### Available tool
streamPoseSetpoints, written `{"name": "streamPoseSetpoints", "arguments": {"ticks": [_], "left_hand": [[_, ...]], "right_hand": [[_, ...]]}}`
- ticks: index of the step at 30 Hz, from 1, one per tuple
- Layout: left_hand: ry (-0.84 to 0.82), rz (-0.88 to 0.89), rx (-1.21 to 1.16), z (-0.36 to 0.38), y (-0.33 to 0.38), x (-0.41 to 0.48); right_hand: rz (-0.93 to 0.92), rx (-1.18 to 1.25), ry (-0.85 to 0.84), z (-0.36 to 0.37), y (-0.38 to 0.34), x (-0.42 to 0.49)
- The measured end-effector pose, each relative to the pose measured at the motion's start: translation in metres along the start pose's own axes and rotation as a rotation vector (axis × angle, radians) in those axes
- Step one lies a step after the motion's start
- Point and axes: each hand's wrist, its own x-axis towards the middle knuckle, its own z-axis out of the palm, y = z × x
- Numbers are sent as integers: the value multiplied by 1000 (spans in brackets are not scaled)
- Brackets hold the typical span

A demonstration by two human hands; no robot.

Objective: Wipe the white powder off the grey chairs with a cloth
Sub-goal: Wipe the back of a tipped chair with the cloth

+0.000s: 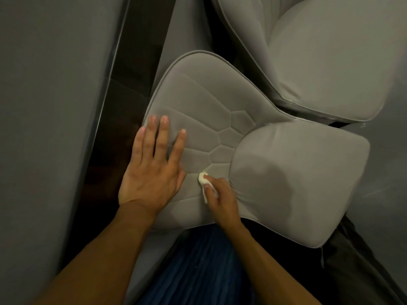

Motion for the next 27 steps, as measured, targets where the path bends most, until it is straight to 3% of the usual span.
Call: {"name": "streamPoseSetpoints", "arguments": {"ticks": [4,8,12,15,17,23,25,27], "left_hand": [[15,-8,-26,2,0,0],[23,5,-40,2,0,1],[34,4,-50,2,0,1],[39,5,-59,3,0,1],[39,9,-59,3,0,2],[57,20,-75,5,-2,1],[65,19,-82,5,-1,1],[68,17,-72,6,-1,0]], "right_hand": [[136,66,200,5,-6,22],[106,63,81,23,-24,2],[-63,-23,42,1,-13,-3],[97,28,165,3,-10,20],[140,78,159,13,-22,26],[-89,13,38,9,-27,1],[-21,14,129,0,-15,11],[159,51,220,-3,-5,27]]}}
